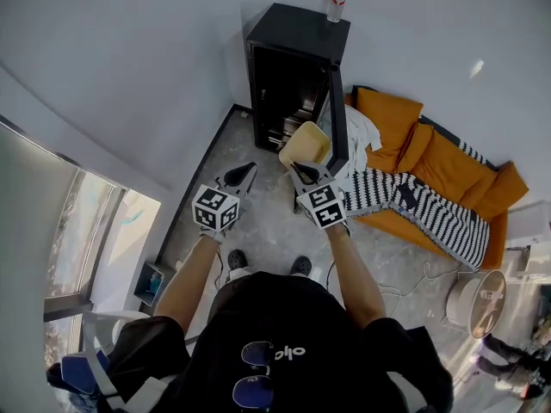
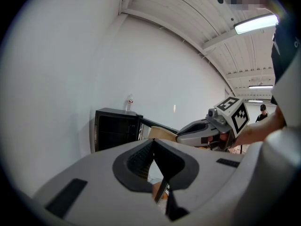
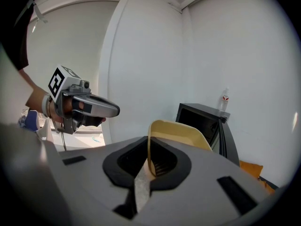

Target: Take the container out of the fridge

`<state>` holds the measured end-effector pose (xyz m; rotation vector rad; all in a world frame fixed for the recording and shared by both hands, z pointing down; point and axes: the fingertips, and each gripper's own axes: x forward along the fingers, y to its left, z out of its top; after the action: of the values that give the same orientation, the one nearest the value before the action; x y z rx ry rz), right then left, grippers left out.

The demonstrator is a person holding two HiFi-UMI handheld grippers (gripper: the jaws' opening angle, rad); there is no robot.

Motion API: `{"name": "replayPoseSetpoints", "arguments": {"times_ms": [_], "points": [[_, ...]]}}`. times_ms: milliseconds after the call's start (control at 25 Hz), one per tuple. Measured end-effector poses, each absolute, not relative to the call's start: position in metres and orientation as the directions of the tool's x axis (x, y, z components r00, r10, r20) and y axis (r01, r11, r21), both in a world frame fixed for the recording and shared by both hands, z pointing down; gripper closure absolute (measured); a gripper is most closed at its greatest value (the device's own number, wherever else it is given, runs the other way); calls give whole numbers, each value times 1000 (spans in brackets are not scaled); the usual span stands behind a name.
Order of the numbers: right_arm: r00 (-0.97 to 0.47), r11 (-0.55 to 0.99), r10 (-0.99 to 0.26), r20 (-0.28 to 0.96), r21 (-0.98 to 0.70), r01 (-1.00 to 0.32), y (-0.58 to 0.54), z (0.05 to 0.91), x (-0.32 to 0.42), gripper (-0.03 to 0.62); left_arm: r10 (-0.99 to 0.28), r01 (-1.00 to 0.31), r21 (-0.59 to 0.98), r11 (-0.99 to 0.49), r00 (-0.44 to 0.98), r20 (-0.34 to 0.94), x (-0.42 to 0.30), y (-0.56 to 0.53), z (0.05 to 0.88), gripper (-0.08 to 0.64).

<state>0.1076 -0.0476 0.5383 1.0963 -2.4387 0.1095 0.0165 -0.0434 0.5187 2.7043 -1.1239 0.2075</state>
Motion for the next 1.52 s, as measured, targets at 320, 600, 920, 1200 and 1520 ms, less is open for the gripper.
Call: {"name": "replayPoseSetpoints", "arguments": {"times_ms": [320, 600, 920, 1200, 1520], "points": [[-578, 687, -683, 446, 125, -716, -44, 540, 104, 569, -679, -709, 136, -692, 703, 209, 14, -42, 521, 552], [-578, 693, -678, 454, 132, -709, -46, 543, 103, 569, -675, -705, 137, -696, 707, 210, 14, -45, 521, 552], [-579, 691, -681, 448, 133, -710, -43, 541, 104, 569, -675, -703, 137, -698, 710, 201, 16, -44, 518, 552], [-571, 685, -686, 451, 134, -716, -44, 542, 108, 569, -673, -702, 133, -700, 710, 206, 16, -44, 520, 552], [-569, 678, -694, 441, 136, -722, -44, 541, 103, 569, -671, -699, 131, -703, 713, 204, 9, -43, 520, 552]]}}
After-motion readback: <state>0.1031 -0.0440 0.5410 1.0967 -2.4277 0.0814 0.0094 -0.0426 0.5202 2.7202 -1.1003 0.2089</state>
